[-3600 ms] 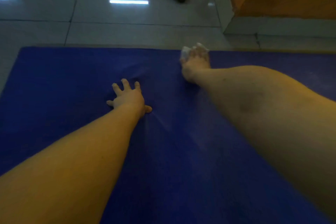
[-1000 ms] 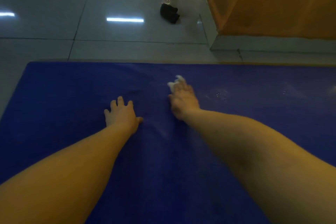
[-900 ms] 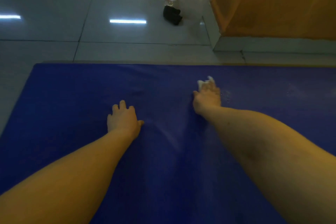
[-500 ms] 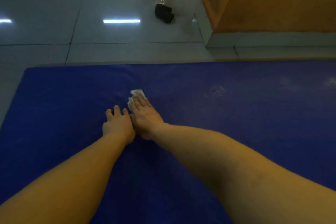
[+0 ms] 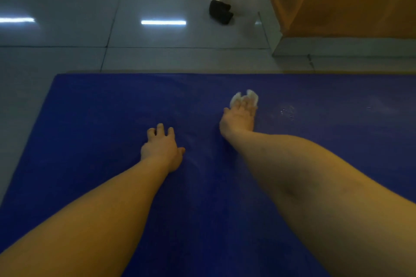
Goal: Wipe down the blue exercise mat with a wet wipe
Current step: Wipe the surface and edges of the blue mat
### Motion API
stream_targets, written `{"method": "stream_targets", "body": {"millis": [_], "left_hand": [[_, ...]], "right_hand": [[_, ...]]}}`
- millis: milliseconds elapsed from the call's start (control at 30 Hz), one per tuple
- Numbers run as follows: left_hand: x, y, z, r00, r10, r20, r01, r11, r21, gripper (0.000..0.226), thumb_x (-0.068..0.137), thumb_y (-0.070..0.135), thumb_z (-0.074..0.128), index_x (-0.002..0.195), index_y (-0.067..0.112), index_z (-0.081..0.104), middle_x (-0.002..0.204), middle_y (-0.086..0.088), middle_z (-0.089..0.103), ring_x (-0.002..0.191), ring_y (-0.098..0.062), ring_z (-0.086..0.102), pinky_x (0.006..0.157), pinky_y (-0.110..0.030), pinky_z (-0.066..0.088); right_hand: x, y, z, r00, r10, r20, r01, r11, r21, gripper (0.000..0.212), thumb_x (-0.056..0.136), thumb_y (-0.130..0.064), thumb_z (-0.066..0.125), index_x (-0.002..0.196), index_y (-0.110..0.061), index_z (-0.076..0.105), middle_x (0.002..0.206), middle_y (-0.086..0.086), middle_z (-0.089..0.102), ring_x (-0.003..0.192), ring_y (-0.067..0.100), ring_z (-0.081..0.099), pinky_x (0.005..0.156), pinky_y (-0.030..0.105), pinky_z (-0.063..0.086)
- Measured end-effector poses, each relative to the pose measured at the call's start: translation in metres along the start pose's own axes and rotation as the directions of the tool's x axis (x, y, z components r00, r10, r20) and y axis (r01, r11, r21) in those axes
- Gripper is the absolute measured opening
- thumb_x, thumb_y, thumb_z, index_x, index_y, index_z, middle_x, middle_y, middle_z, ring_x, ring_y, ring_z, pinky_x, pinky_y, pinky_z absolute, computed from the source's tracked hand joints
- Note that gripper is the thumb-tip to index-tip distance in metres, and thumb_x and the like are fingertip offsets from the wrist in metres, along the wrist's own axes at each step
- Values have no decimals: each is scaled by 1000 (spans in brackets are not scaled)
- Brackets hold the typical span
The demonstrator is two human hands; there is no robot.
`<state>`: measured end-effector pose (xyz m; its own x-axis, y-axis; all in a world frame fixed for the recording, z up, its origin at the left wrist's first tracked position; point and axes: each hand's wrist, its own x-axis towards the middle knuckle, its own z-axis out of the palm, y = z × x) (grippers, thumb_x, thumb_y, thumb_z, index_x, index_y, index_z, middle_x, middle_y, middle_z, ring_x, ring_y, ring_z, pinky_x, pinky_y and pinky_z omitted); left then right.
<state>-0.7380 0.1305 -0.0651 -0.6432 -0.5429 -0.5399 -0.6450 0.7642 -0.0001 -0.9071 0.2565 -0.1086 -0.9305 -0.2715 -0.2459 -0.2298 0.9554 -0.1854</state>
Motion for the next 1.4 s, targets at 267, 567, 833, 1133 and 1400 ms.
{"method": "stream_targets", "body": {"millis": [267, 567, 833, 1133, 1400], "left_hand": [[-22, -56, -7, 970, -213, -118, 202, 974, -98, 40, 100, 19, 53, 139, 14, 48, 148, -3, 34, 130, -26, 38, 79, -39, 46], [-31, -59, -5, 968, -245, -53, 240, 967, -89, 44, 99, 16, 50, 142, 11, 43, 153, -6, 29, 136, -28, 33, 77, -37, 47], [-38, -41, -2, 977, -210, -43, 205, 975, -86, 43, 100, 14, 51, 141, 11, 42, 151, -8, 31, 135, -29, 35, 83, -39, 45], [-40, -5, 4, 988, -156, -23, 153, 983, -101, 49, 99, 19, 54, 145, 11, 39, 153, -8, 30, 137, -29, 33, 85, -40, 49], [-50, 36, 6, 1000, -19, -13, 17, 995, -96, 46, 98, 18, 52, 142, 12, 40, 153, -5, 29, 139, -29, 30, 83, -39, 49]], "right_hand": [[-87, -136, 45, 599, -738, 311, 764, 643, 53, 66, 108, -39, 30, 162, -12, 2, 169, 9, -12, 153, 24, -21, 125, 42, -10], [-31, -41, 5, 881, -450, 147, 458, 889, -24, 70, 107, -33, 36, 162, -17, -5, 168, 7, -17, 156, 23, -9, 126, 44, -1], [-100, -54, 33, 744, -646, 172, 636, 763, 115, 69, 106, -31, 39, 162, -11, 3, 166, 4, -24, 151, 20, -26, 127, 43, 0], [-80, 6, 18, 605, -748, 271, 791, 602, -104, 66, 108, -34, 33, 162, -20, -3, 170, 2, -7, 155, 16, -14, 127, 39, -4], [-35, 105, -36, 982, -120, 145, 151, 961, -230, 66, 109, -34, 22, 159, -7, -11, 167, 12, -18, 152, 25, -26, 126, 47, 0]]}}
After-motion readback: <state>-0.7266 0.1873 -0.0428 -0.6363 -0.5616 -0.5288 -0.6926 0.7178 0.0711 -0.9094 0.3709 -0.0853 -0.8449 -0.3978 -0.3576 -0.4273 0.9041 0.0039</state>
